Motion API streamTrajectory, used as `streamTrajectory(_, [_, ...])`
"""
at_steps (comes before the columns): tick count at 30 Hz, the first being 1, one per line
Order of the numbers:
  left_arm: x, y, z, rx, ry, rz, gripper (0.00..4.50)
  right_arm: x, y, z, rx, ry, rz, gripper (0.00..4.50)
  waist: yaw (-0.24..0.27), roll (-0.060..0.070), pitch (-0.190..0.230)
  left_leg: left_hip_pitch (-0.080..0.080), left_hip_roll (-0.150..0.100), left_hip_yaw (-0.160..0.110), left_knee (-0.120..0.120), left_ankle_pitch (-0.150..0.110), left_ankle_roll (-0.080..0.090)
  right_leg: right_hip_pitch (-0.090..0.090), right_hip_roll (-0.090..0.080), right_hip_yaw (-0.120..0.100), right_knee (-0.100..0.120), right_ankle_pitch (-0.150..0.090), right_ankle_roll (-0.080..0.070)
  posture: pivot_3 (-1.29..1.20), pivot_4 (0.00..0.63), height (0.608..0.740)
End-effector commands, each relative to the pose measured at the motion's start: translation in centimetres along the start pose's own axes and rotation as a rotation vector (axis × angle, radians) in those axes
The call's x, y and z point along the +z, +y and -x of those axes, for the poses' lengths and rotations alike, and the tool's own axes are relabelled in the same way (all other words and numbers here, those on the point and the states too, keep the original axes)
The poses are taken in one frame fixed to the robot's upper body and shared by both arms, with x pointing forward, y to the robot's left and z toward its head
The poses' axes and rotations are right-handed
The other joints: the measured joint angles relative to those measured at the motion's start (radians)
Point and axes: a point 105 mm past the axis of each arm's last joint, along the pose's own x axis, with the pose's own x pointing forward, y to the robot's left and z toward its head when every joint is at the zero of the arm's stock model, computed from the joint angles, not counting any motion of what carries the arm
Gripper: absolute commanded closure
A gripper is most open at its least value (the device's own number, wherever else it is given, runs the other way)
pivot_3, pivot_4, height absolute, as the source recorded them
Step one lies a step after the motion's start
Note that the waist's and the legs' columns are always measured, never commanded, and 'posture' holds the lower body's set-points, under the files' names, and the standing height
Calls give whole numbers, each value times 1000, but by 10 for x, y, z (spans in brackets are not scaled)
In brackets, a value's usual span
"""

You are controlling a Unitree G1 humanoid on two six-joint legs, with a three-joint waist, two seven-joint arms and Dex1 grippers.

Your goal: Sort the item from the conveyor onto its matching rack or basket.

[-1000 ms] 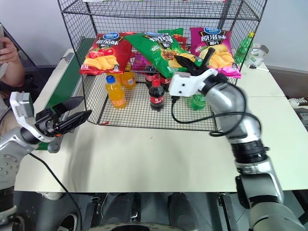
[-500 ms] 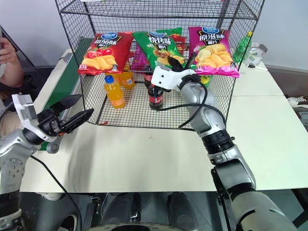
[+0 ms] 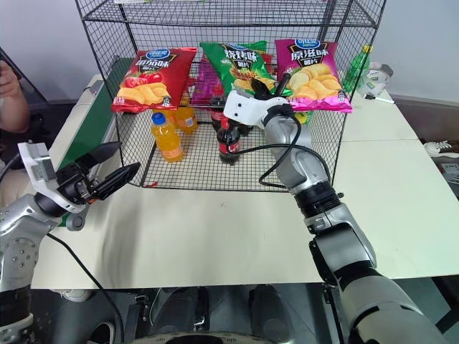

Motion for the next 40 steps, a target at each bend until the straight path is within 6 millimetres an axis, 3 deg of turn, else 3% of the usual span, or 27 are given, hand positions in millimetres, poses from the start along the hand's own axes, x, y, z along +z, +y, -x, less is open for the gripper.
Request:
streamTrajectory(1, [12, -6, -1, -14, -41, -44, 0, 18, -17, -4, -42, -68, -68, 3224, -2, 0, 0, 0, 0, 0, 0, 0, 0, 0, 0, 0, 0, 0, 0, 0, 150, 739])
streamTrajectory(8, [11, -7, 0, -5, -42, -49, 0, 39, -20, 11, -51, -171, -99, 22, -1, 0, 0, 0, 0, 0, 0, 0, 0, 0, 0, 0, 0, 0, 0, 0, 150, 739])
streamTrajectory(12, [8, -8, -2, -10, -34, -43, 0, 59, -26, 31, -39, -277, -164, 22, 3, 0, 0, 0, 0, 0, 0, 0, 0, 0, 0, 0, 0, 0, 0, 0, 150, 739])
streamTrajectory(17, [7, -8, -7, -23, -31, -44, 0, 70, -32, 49, 6, -365, -235, 22, 4, 0, 0, 0, 0, 0, 0, 0, 0, 0, 0, 0, 0, 0, 0, 0, 150, 739])
streamTrajectory(21, [6, -9, -10, -35, -31, -45, 0, 84, -39, 69, 67, -493, -483, 22, 4, 0, 0, 0, 0, 0, 0, 0, 0, 0, 0, 0, 0, 0, 0, 0, 150, 739])
streamTrajectory(24, [6, -6, -9, -31, -17, -59, 0, 58, -41, 80, 142, -439, -965, 22, 5, 0, 0, 0, 0, -1, -1, 0, 0, 0, 0, -1, 0, 0, 0, 0, 150, 739])
streamTrajectory(27, [5, 0, -3, -11, 0, -64, 0, 55, -51, 103, 264, -545, -1190, 22, 8, 0, 0, 0, 0, -1, -1, 0, 1, 2, -1, -2, 0, 0, 0, 0, 150, 739])
streamTrajectory(31, [-4, 12, 14, 61, 96, -77, 0, 40, -55, 146, 424, -627, -1209, 22, 6, 0, 0, 0, 0, -1, -2, -1, 2, 2, -3, -3, -3, 0, 0, 0, 150, 739])
streamTrajectory(37, [-22, 39, 55, 226, 262, -50, 0, -33, -4, 194, 692, -328, -1085, 22, 7, 0, 0, 2, 0, -1, -5, -2, 4, 7, -3, -3, -10, 0, 0, 0, 150, 739])
streamTrajectory(40, [-22, 47, 64, 256, 280, -77, 0, -54, 11, 208, 739, -256, -1029, 22, 4, 0, 0, 4, 0, -1, -5, -2, 4, 8, -2, -3, -11, 0, 0, 0, 150, 739])
